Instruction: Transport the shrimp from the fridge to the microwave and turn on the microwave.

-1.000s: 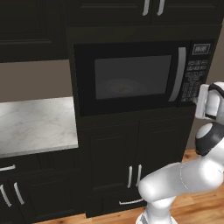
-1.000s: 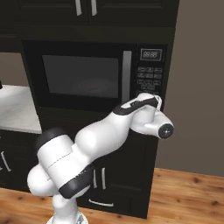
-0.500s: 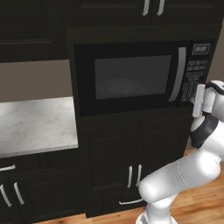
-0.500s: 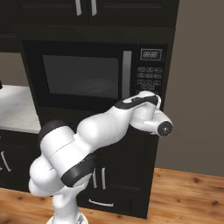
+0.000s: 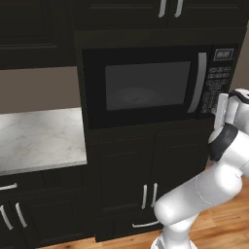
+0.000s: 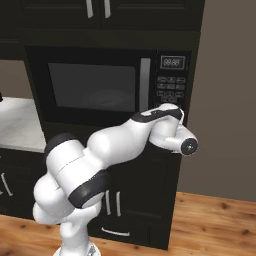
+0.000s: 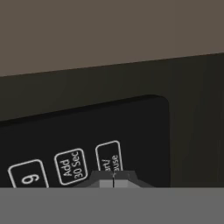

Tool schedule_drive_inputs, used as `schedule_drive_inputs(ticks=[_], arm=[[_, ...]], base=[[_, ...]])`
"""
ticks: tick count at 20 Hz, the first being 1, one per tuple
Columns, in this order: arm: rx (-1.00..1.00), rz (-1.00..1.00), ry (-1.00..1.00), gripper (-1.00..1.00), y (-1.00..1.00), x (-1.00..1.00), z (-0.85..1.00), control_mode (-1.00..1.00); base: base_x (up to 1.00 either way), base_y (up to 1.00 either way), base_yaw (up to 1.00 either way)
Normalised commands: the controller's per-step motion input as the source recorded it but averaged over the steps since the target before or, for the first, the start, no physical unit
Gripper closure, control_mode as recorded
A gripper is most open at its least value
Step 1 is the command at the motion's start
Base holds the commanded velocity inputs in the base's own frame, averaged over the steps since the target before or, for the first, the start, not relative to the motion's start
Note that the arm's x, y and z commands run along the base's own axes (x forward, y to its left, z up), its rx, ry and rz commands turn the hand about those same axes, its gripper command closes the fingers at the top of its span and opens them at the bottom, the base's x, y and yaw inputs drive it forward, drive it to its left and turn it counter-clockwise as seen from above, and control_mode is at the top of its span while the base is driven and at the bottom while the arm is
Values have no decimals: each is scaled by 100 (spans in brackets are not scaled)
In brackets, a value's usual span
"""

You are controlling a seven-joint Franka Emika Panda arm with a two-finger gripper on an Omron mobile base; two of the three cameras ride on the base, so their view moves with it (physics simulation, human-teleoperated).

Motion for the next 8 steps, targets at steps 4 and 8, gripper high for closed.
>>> schedule_drive_inputs(ticks=[4,8], arm=[[0,0,0,100,-6,34,-26,-100],[0,0,0,100,-2,38,-37,-100]], base=[[0,0,0],[0,0,0]])
